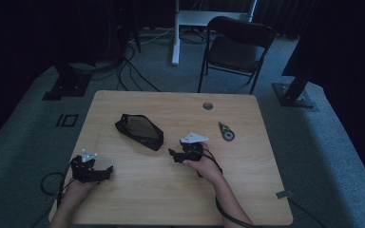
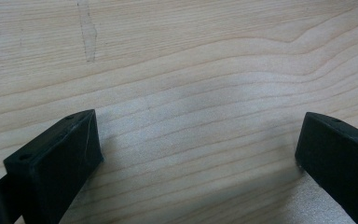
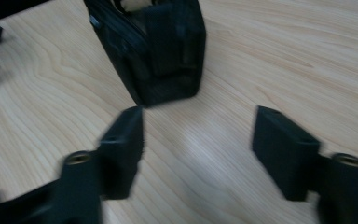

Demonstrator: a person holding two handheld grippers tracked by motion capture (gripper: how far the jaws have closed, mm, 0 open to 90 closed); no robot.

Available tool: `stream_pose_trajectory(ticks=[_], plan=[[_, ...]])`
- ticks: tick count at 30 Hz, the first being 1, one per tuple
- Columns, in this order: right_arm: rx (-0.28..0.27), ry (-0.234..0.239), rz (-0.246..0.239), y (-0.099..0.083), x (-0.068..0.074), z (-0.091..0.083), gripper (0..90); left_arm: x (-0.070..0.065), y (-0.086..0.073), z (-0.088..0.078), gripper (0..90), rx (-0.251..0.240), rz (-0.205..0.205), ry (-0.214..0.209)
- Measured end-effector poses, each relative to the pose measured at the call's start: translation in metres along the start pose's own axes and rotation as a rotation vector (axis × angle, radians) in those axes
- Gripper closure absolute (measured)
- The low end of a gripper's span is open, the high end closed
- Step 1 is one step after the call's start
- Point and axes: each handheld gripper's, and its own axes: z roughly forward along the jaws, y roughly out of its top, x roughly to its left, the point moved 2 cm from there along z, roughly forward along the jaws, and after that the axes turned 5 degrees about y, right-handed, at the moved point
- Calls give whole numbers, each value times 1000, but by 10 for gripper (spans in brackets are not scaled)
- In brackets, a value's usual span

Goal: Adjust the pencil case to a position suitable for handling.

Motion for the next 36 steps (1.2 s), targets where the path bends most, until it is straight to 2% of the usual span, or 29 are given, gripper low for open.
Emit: stream_pose_trajectory(ticks=[1, 5, 10, 11, 27, 31, 33, 34, 36], plan=[[-7, 36, 13, 3, 3, 4, 467, 0, 0, 0, 2, 0, 1, 0], [-5, 70, 9, 5, 5, 9, 501, 0, 0, 0, 2, 0, 0, 0], [-31, 54, 16, 12, 6, 19, 544, 0, 0, 0, 2, 0, 1, 0], [-33, 49, 0, 13, 5, 20, 553, 0, 0, 0, 2, 0, 0, 0], [-51, 72, -43, 19, 4, 38, 612, 0, 0, 0, 2, 0, 0, 0], [-38, 76, -89, 22, 5, 39, 645, 0, 0, 0, 2, -1, -2, 0], [-43, 68, -111, 23, 4, 40, 693, 0, 0, 0, 2, -1, -2, 0], [-37, 61, -110, 23, 3, 40, 724, 0, 0, 0, 2, -1, -2, 0], [-31, 68, -98, 23, 2, 39, 730, 0, 0, 0, 2, -1, -2, 0]])
